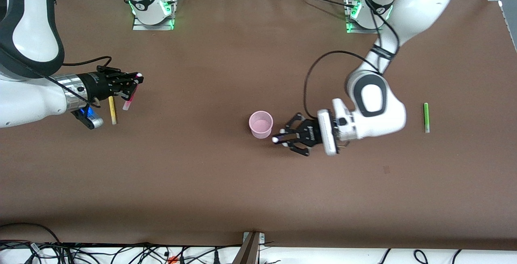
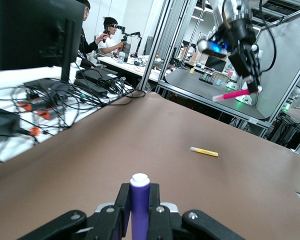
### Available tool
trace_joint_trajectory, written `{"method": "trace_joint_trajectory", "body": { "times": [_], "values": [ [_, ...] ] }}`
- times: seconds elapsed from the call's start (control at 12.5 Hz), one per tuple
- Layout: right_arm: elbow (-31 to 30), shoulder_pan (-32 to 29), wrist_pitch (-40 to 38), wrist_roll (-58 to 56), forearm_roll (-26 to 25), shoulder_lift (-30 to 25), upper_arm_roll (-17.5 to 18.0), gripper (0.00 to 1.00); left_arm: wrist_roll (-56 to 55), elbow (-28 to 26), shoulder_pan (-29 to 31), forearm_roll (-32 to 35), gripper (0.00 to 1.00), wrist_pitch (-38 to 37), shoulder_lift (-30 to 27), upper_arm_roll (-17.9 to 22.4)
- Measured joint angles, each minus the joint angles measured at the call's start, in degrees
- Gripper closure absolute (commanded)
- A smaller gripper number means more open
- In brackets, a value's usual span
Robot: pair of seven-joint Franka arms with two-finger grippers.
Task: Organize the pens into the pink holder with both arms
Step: 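Carry the blue marker with the left gripper over the pink holder, then drop the blue marker into the holder and open the left gripper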
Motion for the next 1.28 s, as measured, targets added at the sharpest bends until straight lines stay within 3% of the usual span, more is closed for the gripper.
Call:
{"method": "trace_joint_trajectory", "body": {
  "times": [0.4,0.48,0.8,0.96,1.28],
  "values": [
    [-0.02,0.26,-0.01,1.27,0.56,0.17,0.27,1.00,11.63,-7.97,-5.17,-13.64,1.00,1.57,0.36,-0.01],
    [-0.03,0.26,-0.01,1.29,0.56,0.22,0.27,1.00,12.30,-8.85,-5.66,-14.45,0.01,1.60,0.36,-0.01],
    [-0.03,0.30,-0.01,1.68,0.58,0.33,0.28,1.00,14.71,-9.26,-5.04,-14.60,0.00,1.60,-0.87,0.20],
    [-0.03,0.38,0.00,2.70,1.58,0.36,0.30,1.00,9.66,-9.88,-4.28,-14.70,0.00,1.60,-3.84,0.25],
    [-0.34,3.32,5.58,10.87,9.64,1.14,0.70,1.00,-0.32,-14.36,-3.04,-13.68,0.00,2.08,-9.00,0.94]
  ]
}}
